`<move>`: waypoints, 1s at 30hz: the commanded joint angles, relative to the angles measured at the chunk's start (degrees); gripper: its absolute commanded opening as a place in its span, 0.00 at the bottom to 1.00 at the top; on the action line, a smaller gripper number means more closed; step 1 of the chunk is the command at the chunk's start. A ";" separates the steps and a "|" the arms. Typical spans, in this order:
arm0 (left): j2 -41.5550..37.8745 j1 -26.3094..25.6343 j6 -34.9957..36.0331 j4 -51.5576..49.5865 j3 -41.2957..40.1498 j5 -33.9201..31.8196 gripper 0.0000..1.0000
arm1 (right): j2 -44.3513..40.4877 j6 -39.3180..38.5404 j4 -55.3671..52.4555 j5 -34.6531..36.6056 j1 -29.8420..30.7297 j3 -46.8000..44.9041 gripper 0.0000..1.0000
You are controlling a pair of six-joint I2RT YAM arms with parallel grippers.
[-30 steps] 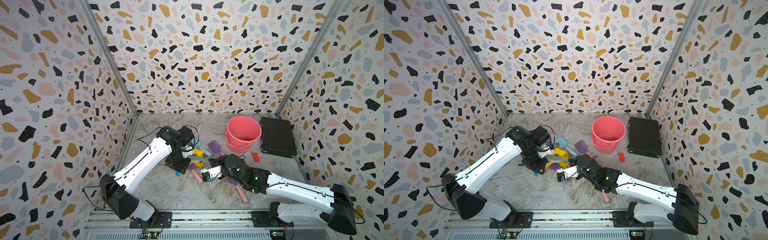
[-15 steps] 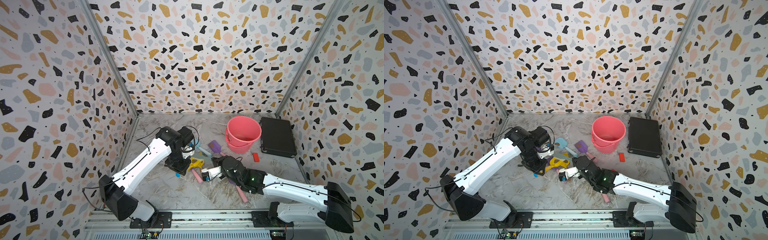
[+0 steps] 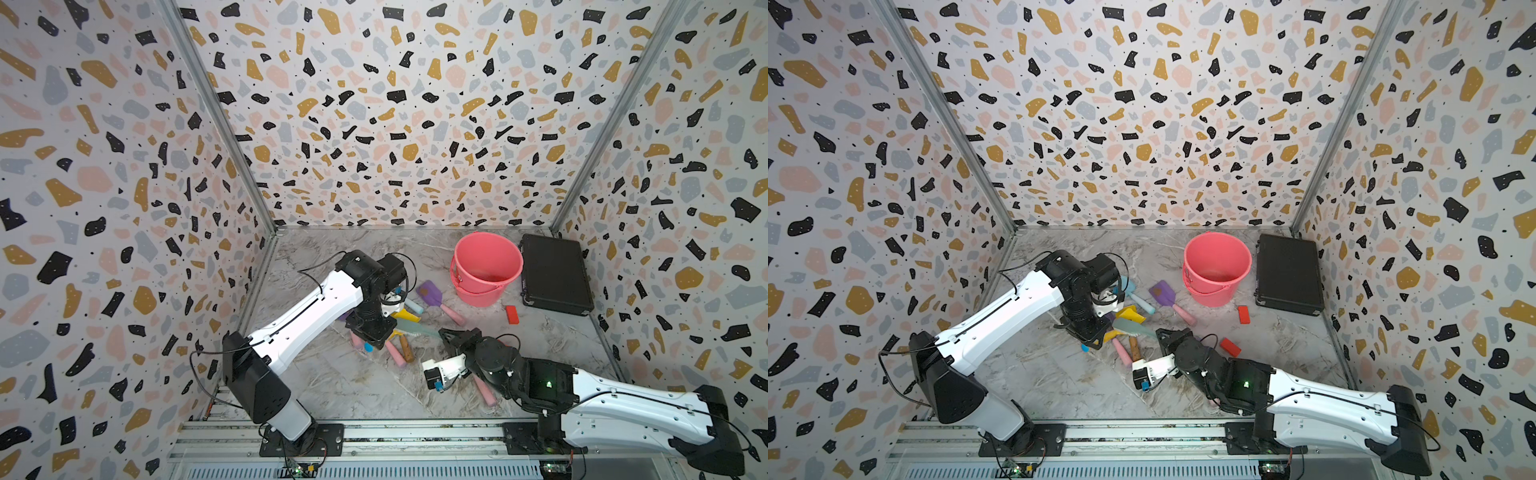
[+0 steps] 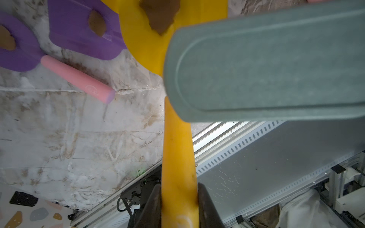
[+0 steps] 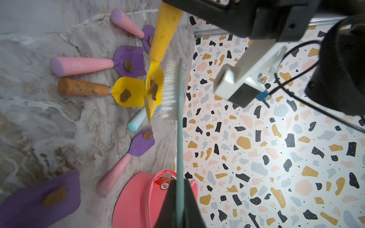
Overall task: Brush the soil off the hand trowel and place it into the bucket
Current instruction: Brush off the soil from the hand trowel.
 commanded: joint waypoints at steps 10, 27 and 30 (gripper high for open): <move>0.42 -6.32 0.29 -1.23 1.95 -8.11 0.00 | -0.05 -5.54 -1.07 4.64 -0.23 -0.04 0.00; -1.30 -6.91 -0.81 -1.73 2.99 -9.06 0.00 | 5.92 -7.15 -0.15 -2.20 -5.51 0.01 0.00; -2.18 -6.87 -0.90 -1.72 3.21 -9.26 0.00 | 6.59 -7.75 -0.79 0.01 -6.49 -1.43 0.00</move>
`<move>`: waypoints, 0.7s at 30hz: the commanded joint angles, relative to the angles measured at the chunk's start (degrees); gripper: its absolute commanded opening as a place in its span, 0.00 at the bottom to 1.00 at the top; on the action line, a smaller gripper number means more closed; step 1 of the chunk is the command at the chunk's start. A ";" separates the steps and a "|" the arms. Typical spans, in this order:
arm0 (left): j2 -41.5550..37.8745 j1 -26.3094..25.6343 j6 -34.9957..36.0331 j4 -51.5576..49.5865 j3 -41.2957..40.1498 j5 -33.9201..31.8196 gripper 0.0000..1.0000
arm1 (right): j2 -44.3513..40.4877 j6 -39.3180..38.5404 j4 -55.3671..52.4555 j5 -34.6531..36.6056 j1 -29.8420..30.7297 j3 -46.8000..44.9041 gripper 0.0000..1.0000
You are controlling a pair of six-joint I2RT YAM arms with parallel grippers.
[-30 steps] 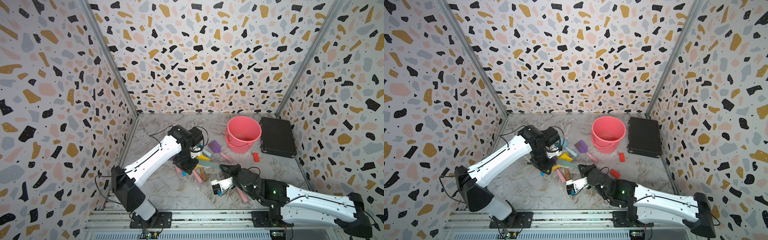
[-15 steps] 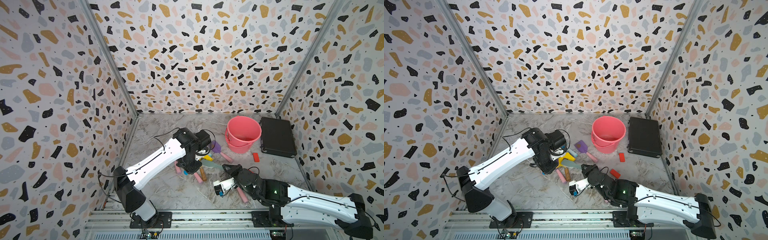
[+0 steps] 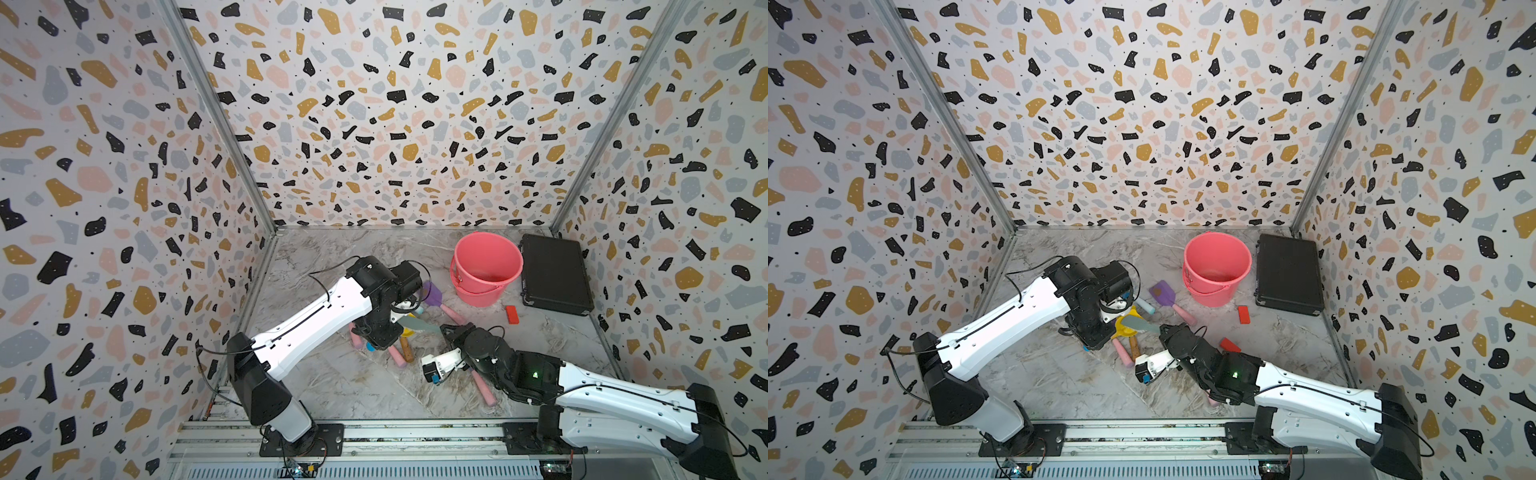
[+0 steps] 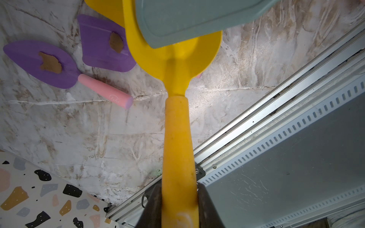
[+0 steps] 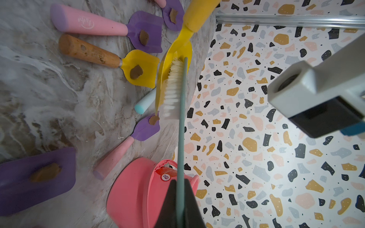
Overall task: Brush the soil off the hand trowel and place it into the bucket
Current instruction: Brush off the soil from the hand trowel.
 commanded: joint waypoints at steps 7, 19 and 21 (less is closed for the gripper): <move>-2.86 -0.34 -0.16 -1.21 1.16 -0.08 0.00 | 1.89 -4.70 0.18 7.19 -4.06 -3.77 0.00; 0.56 -0.45 1.27 0.73 -1.09 2.83 0.00 | -2.73 -0.91 -5.02 10.16 -2.67 5.39 0.00; 1.06 -0.49 1.21 1.32 -0.57 3.11 0.00 | -3.53 -0.68 -5.07 10.31 -1.46 5.84 0.00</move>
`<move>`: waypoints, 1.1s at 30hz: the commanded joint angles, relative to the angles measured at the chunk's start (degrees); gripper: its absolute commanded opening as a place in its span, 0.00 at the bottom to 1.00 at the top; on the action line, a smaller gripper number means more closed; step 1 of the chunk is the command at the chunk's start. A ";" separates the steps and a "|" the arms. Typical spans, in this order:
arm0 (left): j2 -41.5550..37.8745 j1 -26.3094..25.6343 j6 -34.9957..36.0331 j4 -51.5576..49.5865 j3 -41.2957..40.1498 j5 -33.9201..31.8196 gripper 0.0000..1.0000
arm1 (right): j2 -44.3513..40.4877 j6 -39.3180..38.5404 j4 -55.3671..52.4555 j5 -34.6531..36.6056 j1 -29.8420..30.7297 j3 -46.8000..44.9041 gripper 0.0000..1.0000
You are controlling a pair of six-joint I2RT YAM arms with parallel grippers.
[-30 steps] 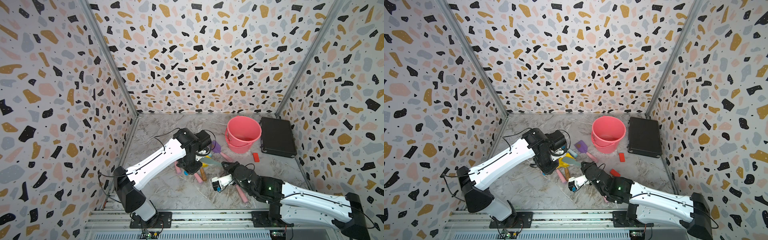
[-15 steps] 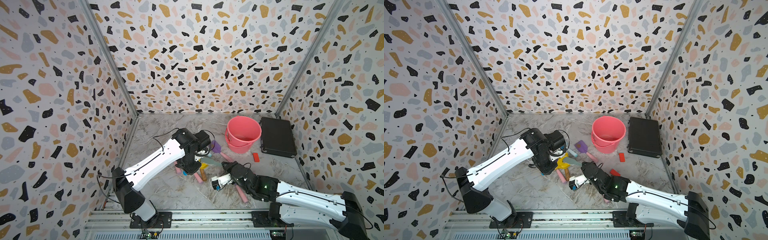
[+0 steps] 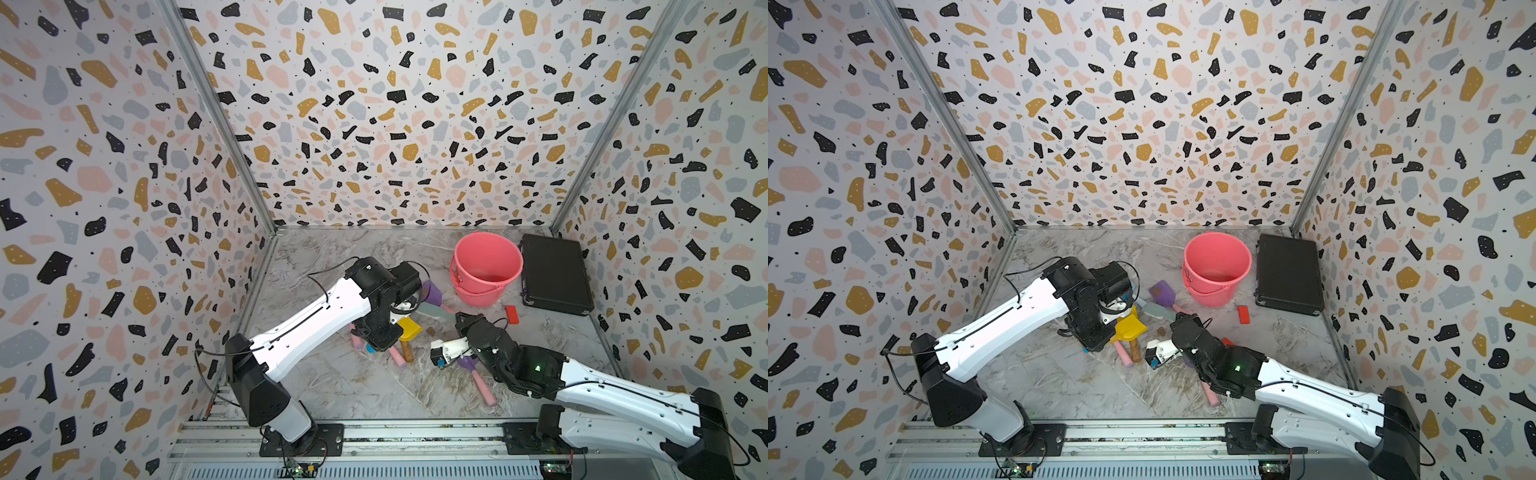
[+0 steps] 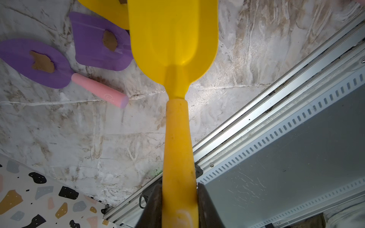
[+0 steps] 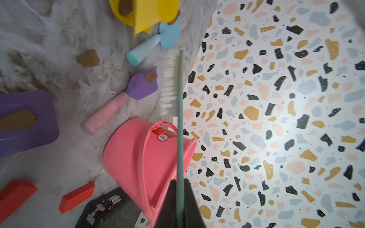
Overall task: Brush the soil off the hand trowel and place it into the bucket
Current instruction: Brush off the soil from the hand trowel.
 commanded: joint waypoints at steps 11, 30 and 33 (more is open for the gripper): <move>-0.61 -0.47 -0.23 3.67 2.50 1.82 0.00 | 3.83 16.40 2.15 -3.12 4.44 1.18 0.00; -5.42 0.94 -4.19 1.30 4.25 -7.02 0.00 | 2.86 20.02 3.08 5.53 -1.42 -0.41 0.00; -5.99 2.14 -4.66 1.89 5.99 -7.34 0.00 | 4.97 38.07 -6.41 6.02 -2.84 8.92 0.00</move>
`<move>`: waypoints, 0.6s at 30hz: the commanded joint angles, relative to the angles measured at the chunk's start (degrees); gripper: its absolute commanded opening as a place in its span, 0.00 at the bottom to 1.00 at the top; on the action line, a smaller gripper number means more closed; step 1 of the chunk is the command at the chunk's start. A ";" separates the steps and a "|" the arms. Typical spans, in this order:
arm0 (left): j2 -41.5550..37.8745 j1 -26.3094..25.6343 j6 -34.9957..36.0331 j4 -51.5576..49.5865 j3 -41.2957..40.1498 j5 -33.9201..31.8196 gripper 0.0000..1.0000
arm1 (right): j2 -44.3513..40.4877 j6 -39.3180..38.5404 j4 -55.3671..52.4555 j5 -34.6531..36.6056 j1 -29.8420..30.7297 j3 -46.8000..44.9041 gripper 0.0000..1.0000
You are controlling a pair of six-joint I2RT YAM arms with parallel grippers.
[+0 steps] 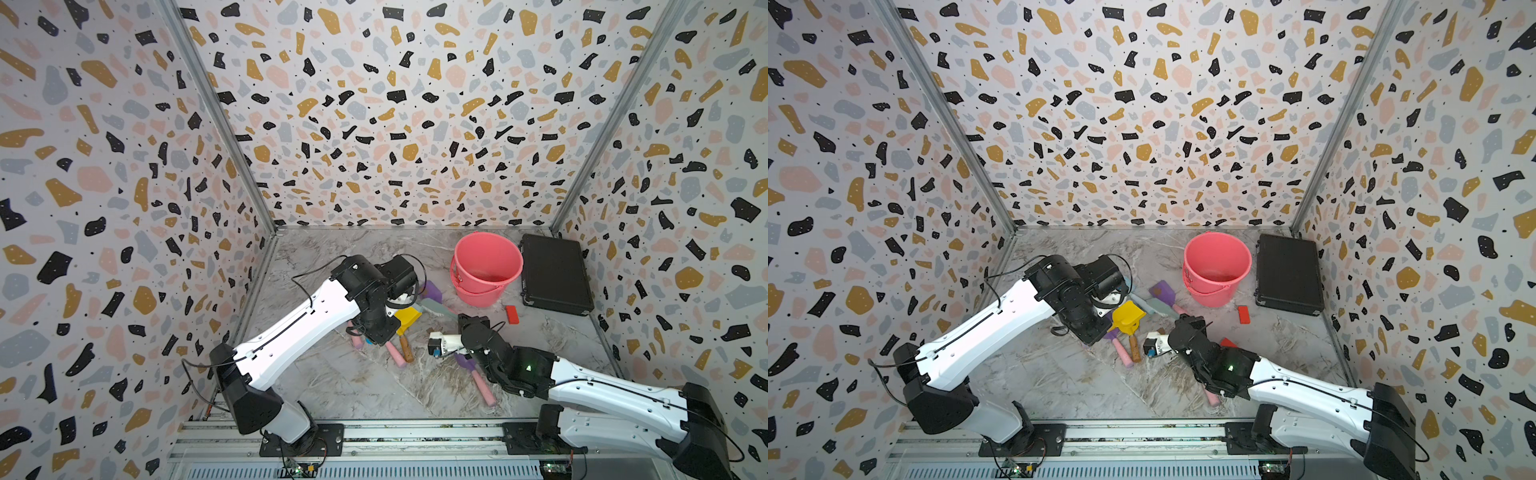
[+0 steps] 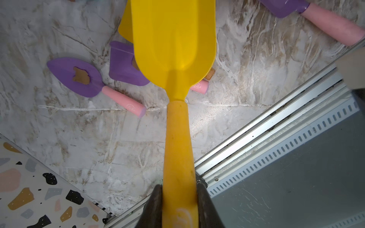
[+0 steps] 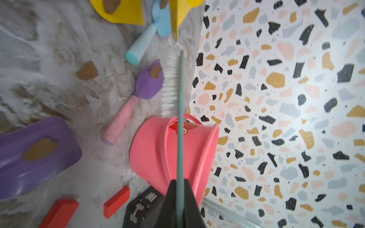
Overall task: Brush the soil off the hand trowel and place it into the bucket
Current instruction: Brush off the soil from the hand trowel.
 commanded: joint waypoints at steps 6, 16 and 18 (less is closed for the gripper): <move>-2.12 4.20 -1.40 2.23 6.13 -0.73 0.00 | 3.15 52.47 -22.84 -11.64 -8.52 23.88 0.00; -1.90 6.80 -0.88 2.22 9.19 -0.84 0.00 | 3.38 83.80 -28.65 -52.87 -23.19 24.46 0.00; -1.81 6.85 -0.83 2.29 9.62 -0.75 0.00 | 3.99 88.23 -26.43 -58.95 -23.28 22.12 0.00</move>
